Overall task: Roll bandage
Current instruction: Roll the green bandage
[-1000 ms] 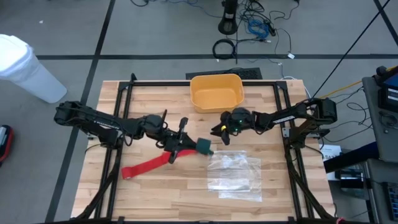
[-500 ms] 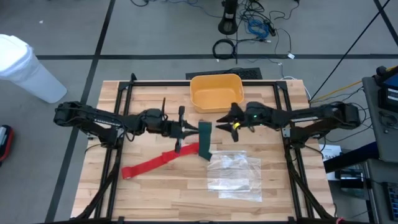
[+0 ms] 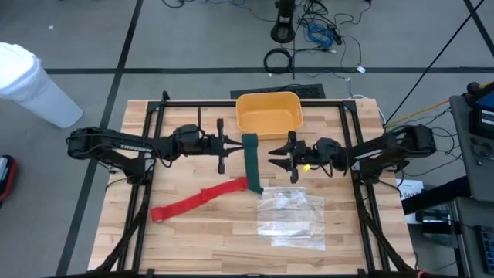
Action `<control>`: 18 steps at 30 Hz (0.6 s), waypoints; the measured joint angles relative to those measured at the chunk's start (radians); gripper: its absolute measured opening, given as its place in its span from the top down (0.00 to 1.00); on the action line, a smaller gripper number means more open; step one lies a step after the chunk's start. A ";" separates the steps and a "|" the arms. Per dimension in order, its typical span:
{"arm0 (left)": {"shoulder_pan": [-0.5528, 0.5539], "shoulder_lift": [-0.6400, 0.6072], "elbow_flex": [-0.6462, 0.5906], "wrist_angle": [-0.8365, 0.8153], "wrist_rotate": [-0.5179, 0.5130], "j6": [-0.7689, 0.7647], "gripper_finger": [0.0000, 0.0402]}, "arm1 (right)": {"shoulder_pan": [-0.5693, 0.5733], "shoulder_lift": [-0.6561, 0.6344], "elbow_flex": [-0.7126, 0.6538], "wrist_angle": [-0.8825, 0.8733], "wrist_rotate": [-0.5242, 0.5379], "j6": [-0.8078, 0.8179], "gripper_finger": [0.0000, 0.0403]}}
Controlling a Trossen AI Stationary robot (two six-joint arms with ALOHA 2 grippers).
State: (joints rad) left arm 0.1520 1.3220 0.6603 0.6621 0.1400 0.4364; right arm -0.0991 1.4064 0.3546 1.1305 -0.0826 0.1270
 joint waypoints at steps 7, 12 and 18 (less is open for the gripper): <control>0.011 0.000 -0.008 0.037 0.037 -0.039 0.97 | -0.025 0.173 0.060 0.011 -0.085 0.043 0.57; 0.012 0.000 -0.008 0.038 0.067 -0.039 0.97 | -0.025 0.280 0.150 0.007 -0.115 0.041 0.53; 0.012 0.000 -0.008 0.038 0.087 -0.039 0.97 | -0.014 0.343 0.221 -0.003 -0.155 0.044 0.63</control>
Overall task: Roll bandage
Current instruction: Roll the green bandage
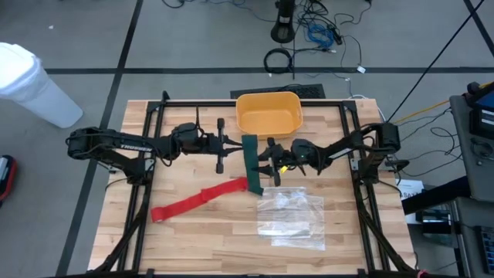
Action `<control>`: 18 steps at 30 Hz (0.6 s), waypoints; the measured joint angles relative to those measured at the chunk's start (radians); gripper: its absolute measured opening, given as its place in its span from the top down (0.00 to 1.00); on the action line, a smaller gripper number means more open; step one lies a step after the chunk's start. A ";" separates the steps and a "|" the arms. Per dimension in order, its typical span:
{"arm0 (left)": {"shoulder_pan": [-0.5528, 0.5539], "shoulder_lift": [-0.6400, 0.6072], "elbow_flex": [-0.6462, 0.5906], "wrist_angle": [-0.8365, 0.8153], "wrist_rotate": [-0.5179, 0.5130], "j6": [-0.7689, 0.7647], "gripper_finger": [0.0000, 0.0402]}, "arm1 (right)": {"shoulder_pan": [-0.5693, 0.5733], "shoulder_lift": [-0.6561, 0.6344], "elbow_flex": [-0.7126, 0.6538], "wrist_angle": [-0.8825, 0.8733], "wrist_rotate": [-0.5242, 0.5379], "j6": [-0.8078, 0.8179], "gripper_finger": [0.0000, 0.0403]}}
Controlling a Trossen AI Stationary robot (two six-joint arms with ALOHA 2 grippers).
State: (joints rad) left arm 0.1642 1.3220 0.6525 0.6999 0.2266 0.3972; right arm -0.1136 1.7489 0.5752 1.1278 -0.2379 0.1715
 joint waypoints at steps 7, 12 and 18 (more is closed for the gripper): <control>-0.037 0.000 0.000 0.028 0.008 -0.032 0.97 | 0.001 0.016 0.006 -0.019 0.003 -0.015 0.98; -0.087 0.000 0.000 0.083 0.022 -0.026 0.97 | -0.004 0.014 0.006 -0.025 0.051 -0.036 1.00; -0.131 0.000 0.005 0.095 0.031 -0.048 0.97 | -0.024 0.005 0.006 -0.007 0.109 -0.059 1.00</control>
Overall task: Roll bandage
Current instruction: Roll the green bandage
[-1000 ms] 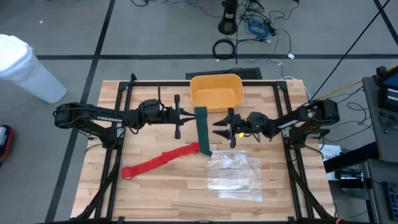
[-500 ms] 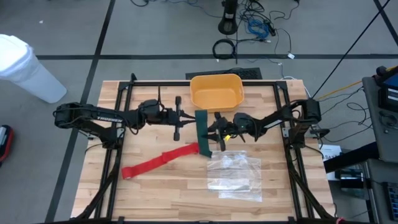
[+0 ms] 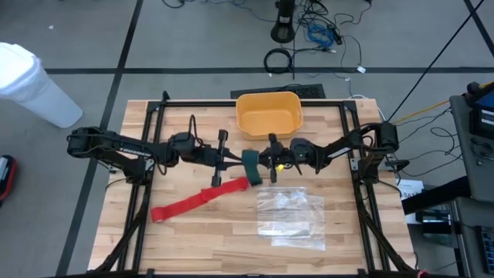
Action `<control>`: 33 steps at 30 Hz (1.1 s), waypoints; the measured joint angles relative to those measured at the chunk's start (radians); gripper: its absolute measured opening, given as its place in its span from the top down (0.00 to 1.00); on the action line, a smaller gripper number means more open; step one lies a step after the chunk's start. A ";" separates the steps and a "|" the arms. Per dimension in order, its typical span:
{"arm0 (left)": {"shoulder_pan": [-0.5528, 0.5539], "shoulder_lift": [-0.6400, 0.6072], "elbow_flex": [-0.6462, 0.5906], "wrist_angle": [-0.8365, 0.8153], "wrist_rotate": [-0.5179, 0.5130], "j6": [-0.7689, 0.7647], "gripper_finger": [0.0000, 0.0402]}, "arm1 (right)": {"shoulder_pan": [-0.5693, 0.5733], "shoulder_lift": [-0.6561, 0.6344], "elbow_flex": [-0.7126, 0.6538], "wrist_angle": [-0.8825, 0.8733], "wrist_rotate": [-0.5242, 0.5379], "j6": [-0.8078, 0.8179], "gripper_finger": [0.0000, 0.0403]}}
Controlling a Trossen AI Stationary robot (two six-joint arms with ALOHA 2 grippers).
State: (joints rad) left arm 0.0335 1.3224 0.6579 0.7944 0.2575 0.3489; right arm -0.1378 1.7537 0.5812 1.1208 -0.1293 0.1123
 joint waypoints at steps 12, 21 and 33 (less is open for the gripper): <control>-0.018 0.000 0.004 -0.055 0.000 -0.065 0.97 | -0.087 -0.231 0.000 -0.178 0.023 -0.144 1.00; -0.023 0.000 0.004 -0.119 0.063 -0.079 0.97 | -0.108 -0.342 0.011 -0.241 0.023 -0.263 1.00; -0.023 0.000 0.004 -0.188 0.107 -0.077 0.97 | -0.106 -0.344 0.165 -0.433 0.018 -0.362 1.00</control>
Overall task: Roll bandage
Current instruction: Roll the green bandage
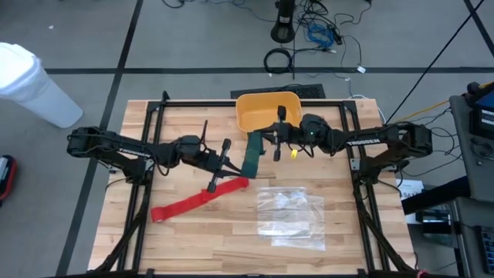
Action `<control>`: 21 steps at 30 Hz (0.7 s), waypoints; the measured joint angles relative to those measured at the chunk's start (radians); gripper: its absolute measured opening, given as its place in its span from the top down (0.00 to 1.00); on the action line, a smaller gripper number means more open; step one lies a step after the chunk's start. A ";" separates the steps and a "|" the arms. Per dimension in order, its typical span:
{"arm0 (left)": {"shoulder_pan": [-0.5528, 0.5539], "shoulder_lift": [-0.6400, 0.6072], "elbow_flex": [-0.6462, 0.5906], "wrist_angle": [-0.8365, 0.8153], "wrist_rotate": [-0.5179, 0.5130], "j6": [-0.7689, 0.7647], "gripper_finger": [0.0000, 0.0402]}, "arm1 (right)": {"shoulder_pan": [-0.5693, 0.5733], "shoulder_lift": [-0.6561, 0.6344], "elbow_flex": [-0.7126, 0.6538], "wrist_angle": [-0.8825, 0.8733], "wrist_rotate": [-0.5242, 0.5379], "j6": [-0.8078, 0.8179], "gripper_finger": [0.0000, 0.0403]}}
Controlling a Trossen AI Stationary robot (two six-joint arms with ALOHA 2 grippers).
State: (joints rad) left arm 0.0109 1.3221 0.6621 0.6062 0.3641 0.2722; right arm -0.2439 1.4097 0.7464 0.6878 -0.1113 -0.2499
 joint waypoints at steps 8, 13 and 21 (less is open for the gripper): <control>0.001 0.000 0.000 -0.033 0.000 0.025 0.97 | 0.017 -0.010 0.001 0.007 -0.026 -0.056 1.00; 0.019 0.000 0.000 -0.060 -0.016 0.031 0.97 | 0.042 -0.042 0.001 0.014 -0.024 -0.124 1.00; 0.053 0.000 0.000 -0.079 -0.042 0.022 0.97 | 0.120 -0.081 0.001 -0.007 -0.025 -0.237 1.00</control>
State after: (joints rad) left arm 0.0639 1.3224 0.6621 0.5276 0.3220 0.2946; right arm -0.1243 1.3289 0.7471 0.6813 -0.1362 -0.4871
